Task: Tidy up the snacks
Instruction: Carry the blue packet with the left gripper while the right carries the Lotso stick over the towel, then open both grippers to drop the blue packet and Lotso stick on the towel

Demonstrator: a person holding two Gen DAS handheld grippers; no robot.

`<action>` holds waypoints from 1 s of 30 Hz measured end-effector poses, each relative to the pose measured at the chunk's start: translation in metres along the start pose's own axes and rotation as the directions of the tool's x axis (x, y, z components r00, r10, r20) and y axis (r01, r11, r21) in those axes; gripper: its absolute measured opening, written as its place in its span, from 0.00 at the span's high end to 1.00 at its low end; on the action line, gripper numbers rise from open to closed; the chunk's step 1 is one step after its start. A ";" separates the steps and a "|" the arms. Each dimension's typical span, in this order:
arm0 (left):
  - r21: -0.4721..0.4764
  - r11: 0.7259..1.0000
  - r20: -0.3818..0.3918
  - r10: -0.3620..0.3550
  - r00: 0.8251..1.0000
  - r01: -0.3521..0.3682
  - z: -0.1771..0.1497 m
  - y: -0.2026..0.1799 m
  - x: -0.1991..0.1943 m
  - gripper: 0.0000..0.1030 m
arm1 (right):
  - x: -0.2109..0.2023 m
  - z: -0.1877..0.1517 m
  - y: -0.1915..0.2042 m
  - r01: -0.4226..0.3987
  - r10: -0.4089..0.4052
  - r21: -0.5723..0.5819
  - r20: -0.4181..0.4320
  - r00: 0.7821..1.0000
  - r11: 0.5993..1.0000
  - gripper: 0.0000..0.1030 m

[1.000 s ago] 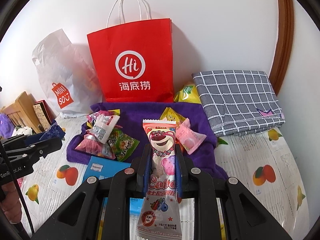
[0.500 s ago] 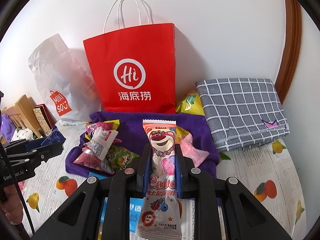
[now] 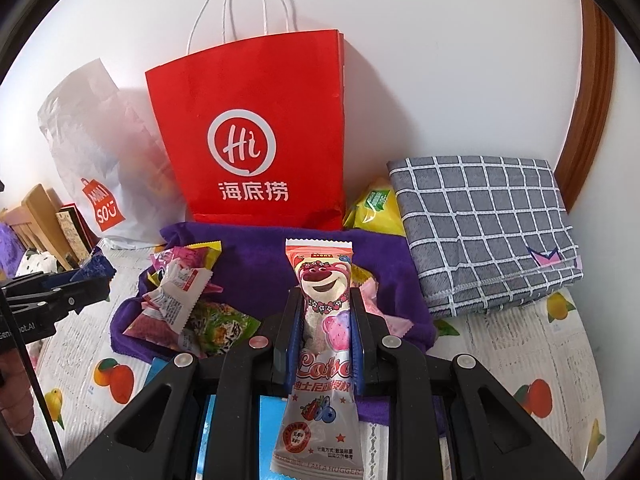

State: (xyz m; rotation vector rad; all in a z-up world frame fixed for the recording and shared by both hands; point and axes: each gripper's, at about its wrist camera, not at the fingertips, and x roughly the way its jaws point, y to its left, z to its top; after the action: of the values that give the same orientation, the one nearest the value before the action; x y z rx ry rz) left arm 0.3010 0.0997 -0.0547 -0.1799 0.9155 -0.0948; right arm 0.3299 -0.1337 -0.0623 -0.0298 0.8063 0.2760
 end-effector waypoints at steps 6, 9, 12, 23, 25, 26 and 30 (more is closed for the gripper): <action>0.000 1.000 -0.008 -0.019 1.000 0.019 0.007 -0.004 0.011 0.61 | 0.011 0.009 -0.006 0.003 -0.003 -0.002 0.002 1.000 1.000 0.79; -0.003 0.999 -0.022 -0.042 0.999 0.042 0.009 -0.008 0.019 0.61 | 0.020 0.011 -0.007 -0.004 0.003 -0.008 -0.012 1.000 1.000 0.79; -0.005 0.998 -0.038 -0.066 0.997 0.066 0.012 -0.013 0.030 0.60 | 0.028 0.012 -0.006 -0.018 0.018 -0.013 -0.025 1.000 1.000 0.79; 0.004 0.994 -0.077 -0.112 0.991 0.112 0.022 -0.037 0.066 0.60 | 0.065 0.006 -0.012 -0.013 0.006 -0.072 -0.094 0.996 0.997 0.79; 0.002 0.994 -0.085 -0.105 0.991 0.105 0.023 -0.039 0.074 0.60 | 0.072 0.004 -0.012 -0.010 0.001 -0.082 -0.106 0.994 0.997 0.79; 0.000 0.995 -0.090 -0.099 0.991 0.100 0.023 -0.040 0.077 0.60 | 0.074 0.004 -0.012 -0.008 -0.002 -0.086 -0.112 0.994 0.996 0.79; 0.003 0.997 -0.093 -0.079 0.993 0.080 0.026 -0.042 0.084 0.60 | 0.082 0.002 -0.015 -0.011 -0.001 -0.091 -0.133 0.991 0.996 0.79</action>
State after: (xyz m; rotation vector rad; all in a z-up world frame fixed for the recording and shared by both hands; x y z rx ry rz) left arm 0.3719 0.0482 -0.0963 -0.2069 1.0001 -0.1817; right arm 0.3887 -0.1286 -0.1205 -0.1332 0.9259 0.3176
